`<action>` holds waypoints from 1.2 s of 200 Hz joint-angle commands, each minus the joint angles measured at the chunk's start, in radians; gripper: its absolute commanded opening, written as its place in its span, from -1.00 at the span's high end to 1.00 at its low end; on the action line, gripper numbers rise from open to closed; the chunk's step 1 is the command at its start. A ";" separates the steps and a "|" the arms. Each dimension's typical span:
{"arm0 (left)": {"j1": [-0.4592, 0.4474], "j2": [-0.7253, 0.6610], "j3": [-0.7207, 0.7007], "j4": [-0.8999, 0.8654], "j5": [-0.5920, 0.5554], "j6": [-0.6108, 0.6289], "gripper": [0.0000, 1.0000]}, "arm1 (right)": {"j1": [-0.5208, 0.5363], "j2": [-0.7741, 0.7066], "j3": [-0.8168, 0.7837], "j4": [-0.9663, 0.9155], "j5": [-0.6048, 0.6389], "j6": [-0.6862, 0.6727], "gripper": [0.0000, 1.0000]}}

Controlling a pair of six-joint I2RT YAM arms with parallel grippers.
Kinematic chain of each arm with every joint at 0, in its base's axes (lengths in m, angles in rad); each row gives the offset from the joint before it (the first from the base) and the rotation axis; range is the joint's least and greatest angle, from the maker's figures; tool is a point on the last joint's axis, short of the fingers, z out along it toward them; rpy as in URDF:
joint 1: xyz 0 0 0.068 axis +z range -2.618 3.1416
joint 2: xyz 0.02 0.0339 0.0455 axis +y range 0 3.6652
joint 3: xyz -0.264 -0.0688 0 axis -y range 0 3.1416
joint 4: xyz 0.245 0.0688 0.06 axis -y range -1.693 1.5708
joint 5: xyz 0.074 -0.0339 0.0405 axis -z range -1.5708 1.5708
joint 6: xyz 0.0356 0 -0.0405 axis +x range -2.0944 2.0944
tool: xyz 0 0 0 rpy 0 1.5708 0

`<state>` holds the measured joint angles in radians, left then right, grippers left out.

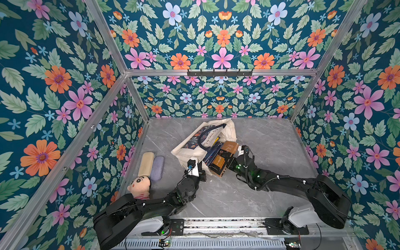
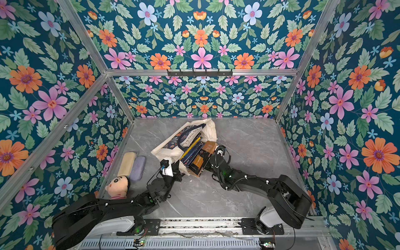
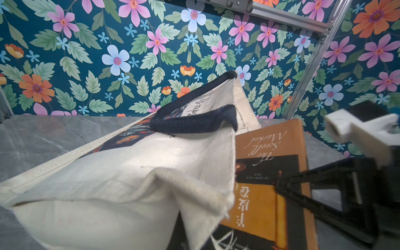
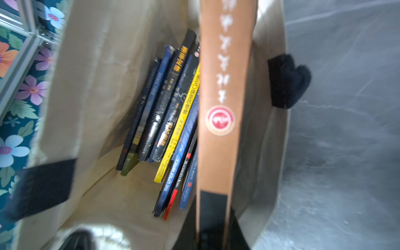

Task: Take out the books from the canvas bag
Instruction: Pick up the book from the canvas bag, then place the book at the center of the board.

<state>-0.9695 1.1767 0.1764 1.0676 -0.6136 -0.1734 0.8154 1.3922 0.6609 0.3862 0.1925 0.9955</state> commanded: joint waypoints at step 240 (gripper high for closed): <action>0.009 -0.149 -0.106 -0.080 0.024 0.022 1.00 | -0.540 -0.781 -0.480 -0.252 0.174 0.158 1.00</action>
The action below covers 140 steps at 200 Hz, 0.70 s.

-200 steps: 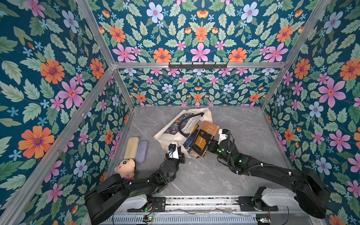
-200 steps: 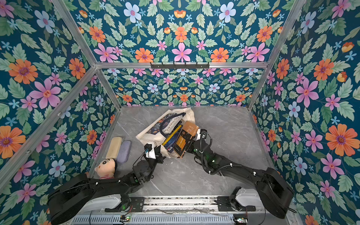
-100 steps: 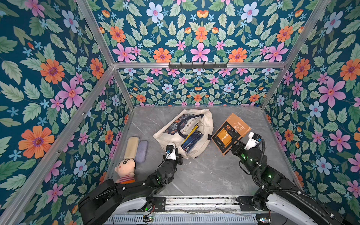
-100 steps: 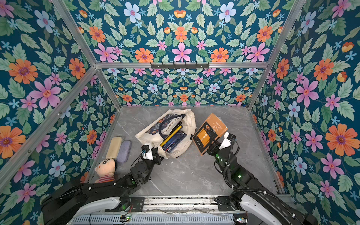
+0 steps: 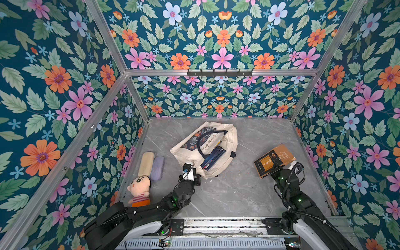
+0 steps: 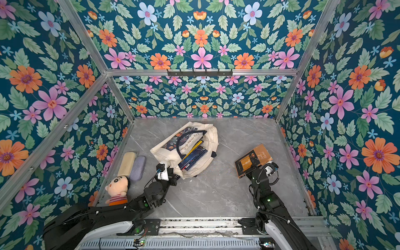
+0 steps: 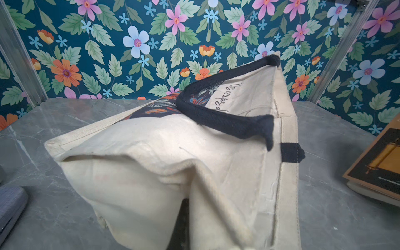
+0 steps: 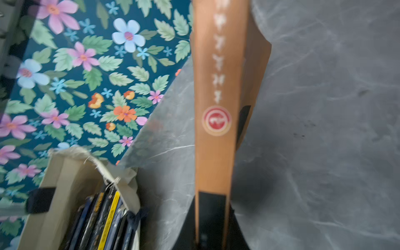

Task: Take out the books from the canvas bag
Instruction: Place the book at the center of the board.

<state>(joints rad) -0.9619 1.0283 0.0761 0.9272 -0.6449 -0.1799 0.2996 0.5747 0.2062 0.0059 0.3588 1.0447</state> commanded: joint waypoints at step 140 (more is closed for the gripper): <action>0.000 -0.007 0.013 0.036 0.110 0.077 1.00 | -0.068 0.673 0.058 0.498 0.112 0.347 1.00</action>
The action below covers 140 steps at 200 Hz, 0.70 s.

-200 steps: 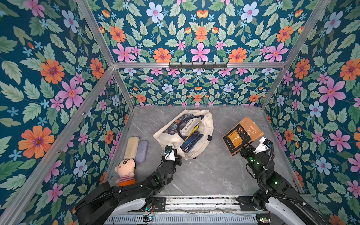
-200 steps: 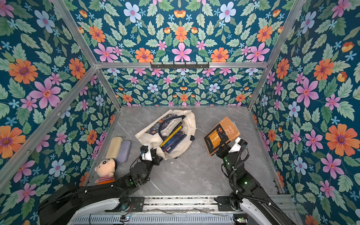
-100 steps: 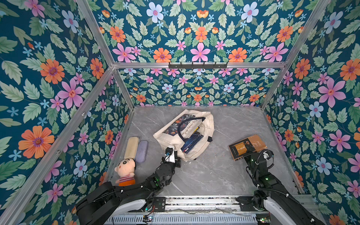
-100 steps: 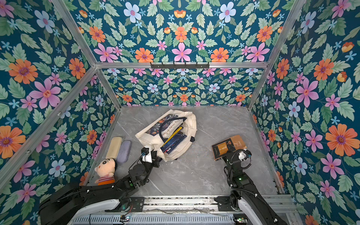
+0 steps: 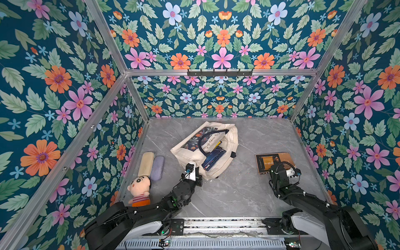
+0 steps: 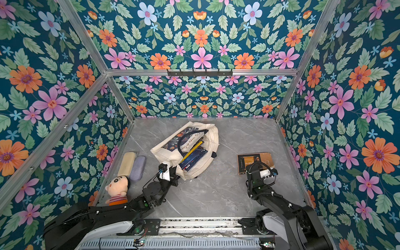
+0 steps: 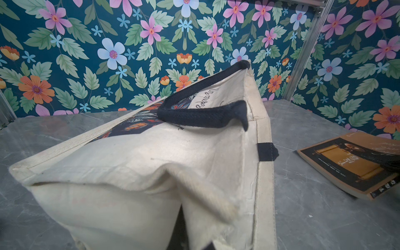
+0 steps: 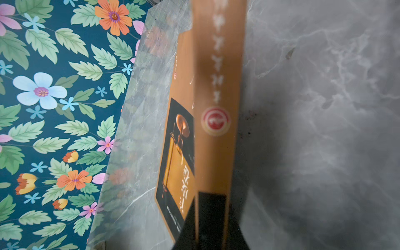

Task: Take out the books from the canvas bag
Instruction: Place the book at the center of the board.

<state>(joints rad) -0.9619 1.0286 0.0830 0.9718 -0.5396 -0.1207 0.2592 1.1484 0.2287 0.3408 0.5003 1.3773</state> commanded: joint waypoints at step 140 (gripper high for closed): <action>0.000 -0.014 0.018 -0.034 0.007 0.031 1.00 | -0.156 0.289 0.116 0.255 -0.290 -0.014 -0.40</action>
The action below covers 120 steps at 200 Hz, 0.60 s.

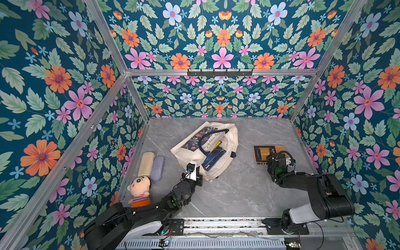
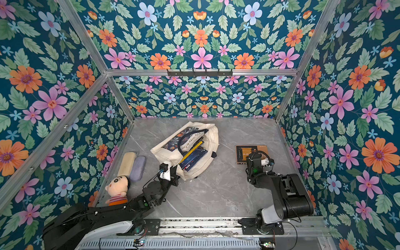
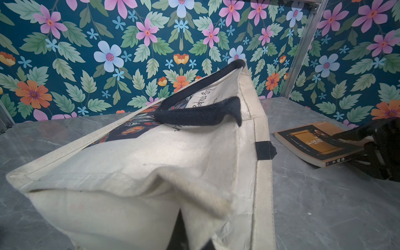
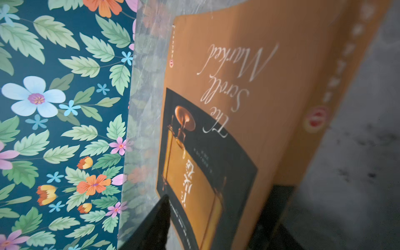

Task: Take out the books from the canvas bag
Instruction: Place the book at the center of the board.

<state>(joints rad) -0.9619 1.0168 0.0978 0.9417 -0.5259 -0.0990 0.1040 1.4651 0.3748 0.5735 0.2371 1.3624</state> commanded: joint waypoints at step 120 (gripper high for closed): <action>0.000 -0.006 0.005 -0.007 -0.015 0.021 1.00 | 0.188 -0.582 0.044 -0.548 -0.023 -0.234 -0.63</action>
<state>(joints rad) -0.9623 1.0103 0.0978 0.9333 -0.5297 -0.0940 0.1925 0.9096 0.3828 0.1043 0.2131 1.1984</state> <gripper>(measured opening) 0.049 0.830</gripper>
